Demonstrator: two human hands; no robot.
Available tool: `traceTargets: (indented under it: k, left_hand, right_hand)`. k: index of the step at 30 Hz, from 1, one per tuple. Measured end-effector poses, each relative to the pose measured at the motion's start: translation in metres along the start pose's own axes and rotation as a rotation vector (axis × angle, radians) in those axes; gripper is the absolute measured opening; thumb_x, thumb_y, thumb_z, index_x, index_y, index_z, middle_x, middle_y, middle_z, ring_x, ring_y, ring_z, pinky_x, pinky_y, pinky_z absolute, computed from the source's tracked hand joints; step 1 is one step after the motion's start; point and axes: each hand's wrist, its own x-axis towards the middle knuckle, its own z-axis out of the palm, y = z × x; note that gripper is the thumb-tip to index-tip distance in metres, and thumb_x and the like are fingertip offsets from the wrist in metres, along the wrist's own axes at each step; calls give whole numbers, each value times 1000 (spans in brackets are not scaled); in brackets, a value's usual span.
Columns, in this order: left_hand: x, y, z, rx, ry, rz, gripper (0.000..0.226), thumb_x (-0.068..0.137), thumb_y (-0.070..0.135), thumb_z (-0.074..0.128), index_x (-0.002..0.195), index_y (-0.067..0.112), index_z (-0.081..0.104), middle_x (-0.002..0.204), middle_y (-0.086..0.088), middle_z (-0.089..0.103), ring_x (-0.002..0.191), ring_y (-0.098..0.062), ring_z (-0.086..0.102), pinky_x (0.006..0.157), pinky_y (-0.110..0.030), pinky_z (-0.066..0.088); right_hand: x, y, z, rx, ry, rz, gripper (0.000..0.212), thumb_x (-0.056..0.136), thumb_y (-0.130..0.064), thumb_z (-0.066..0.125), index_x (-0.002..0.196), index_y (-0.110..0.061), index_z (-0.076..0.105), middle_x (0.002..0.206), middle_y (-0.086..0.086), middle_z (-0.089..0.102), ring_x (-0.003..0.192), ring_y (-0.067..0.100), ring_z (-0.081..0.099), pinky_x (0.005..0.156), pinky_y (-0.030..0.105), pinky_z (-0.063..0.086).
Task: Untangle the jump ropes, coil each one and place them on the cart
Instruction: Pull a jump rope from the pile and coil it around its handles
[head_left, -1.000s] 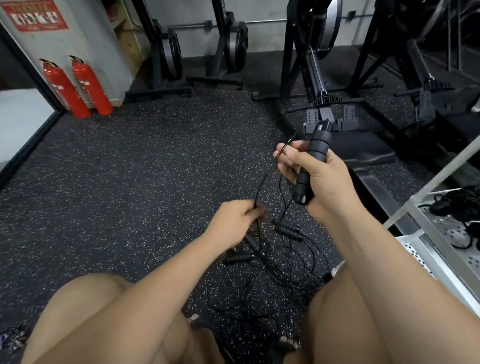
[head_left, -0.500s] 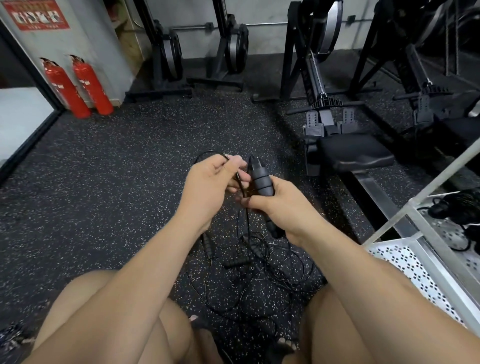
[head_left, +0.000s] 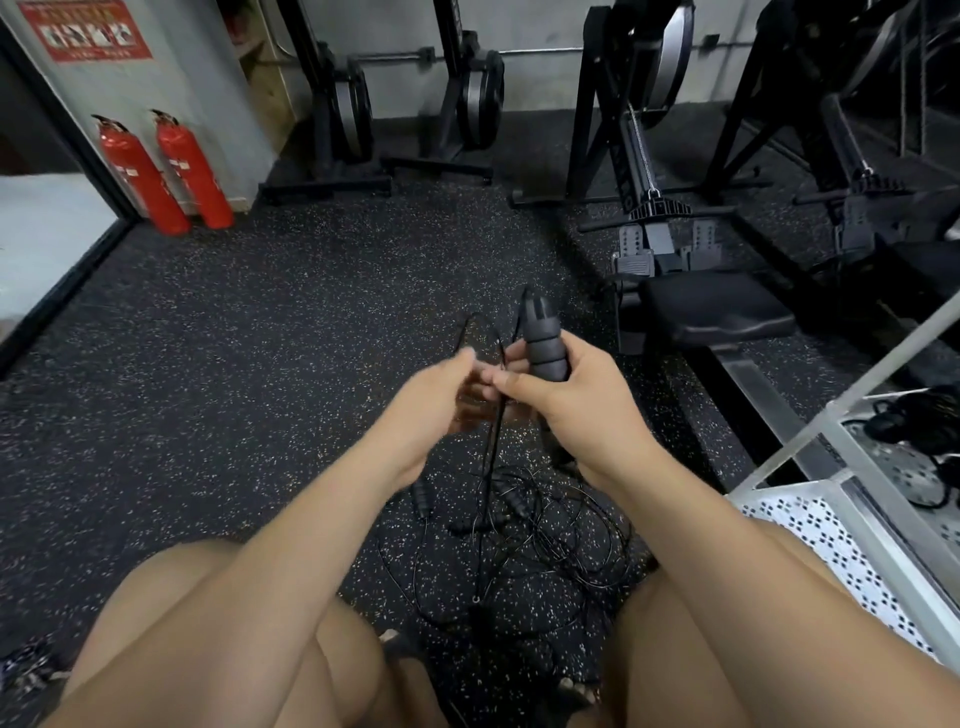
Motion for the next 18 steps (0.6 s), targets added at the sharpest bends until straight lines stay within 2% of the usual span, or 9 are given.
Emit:
traceTargets:
  k: [2, 5, 8, 10, 12, 13, 14, 15, 18]
  left_hand:
    - [-5, -10, 10, 126, -134, -9, 35, 115, 31, 41, 121, 23, 74, 109, 2, 83, 108, -19, 77, 103, -46, 56]
    - [-12, -21, 24, 260, -244, -54, 36, 108, 12, 45, 117, 28, 76, 103, 18, 82, 99, -1, 75, 103, -35, 53]
    - [-13, -36, 33, 397, -292, -78, 31, 105, 22, 54, 121, 38, 76, 115, 18, 80, 119, -25, 72, 113, -55, 51]
    - [-7, -49, 32, 510, -333, -64, 29, 104, 33, 56, 121, 50, 72, 116, 14, 80, 122, -38, 69, 109, -62, 50]
    - [-6, -53, 33, 618, -353, -45, 23, 106, 37, 56, 117, 51, 70, 108, 12, 80, 107, -28, 76, 99, -47, 60]
    - [-5, -55, 33, 654, -342, -39, 20, 109, 36, 56, 117, 47, 71, 98, 13, 78, 87, -17, 76, 83, -32, 62]
    - [-4, -56, 33, 680, -327, -34, 18, 110, 36, 56, 117, 44, 71, 87, 14, 73, 66, -8, 66, 64, -21, 55]
    - [-3, -57, 34, 718, -298, -40, 18, 111, 36, 56, 118, 41, 71, 80, 15, 68, 56, -4, 55, 54, -19, 45]
    - [1, -58, 32, 770, -231, -8, 18, 112, 39, 55, 116, 39, 72, 81, 12, 69, 60, -10, 52, 56, -28, 42]
  right_hand:
    - [1, -7, -5, 70, 29, 0, 29, 90, 3, 83, 113, -1, 67, 105, 22, 80, 89, 27, 81, 70, 32, 62]
    - [2, -16, -13, 142, 52, -9, 32, 92, 2, 81, 119, 1, 65, 105, 19, 81, 95, 29, 82, 70, 32, 61]
    - [7, -20, -22, 227, 93, -22, 31, 94, 1, 79, 121, -1, 63, 109, 18, 82, 102, 32, 81, 74, 33, 63]
    - [11, -22, -27, 308, 123, -17, 34, 94, 1, 79, 122, -1, 61, 111, 19, 81, 103, 32, 80, 75, 33, 63]
    - [14, -23, -32, 377, 157, -12, 37, 93, 1, 80, 123, -2, 59, 111, 21, 81, 100, 30, 80, 73, 31, 63]
    - [16, -23, -34, 403, 169, -9, 37, 92, 1, 80, 122, -3, 59, 111, 21, 81, 98, 29, 80, 73, 31, 63]
    - [17, -23, -37, 421, 178, -5, 37, 92, 1, 81, 121, -4, 59, 111, 21, 81, 98, 29, 80, 74, 31, 64]
    - [17, -23, -39, 434, 185, -1, 37, 92, 1, 81, 121, -4, 59, 112, 21, 80, 98, 29, 80, 75, 31, 64]
    - [18, -24, -42, 454, 187, -8, 38, 92, 1, 82, 122, -5, 59, 113, 21, 80, 100, 29, 80, 78, 31, 65]
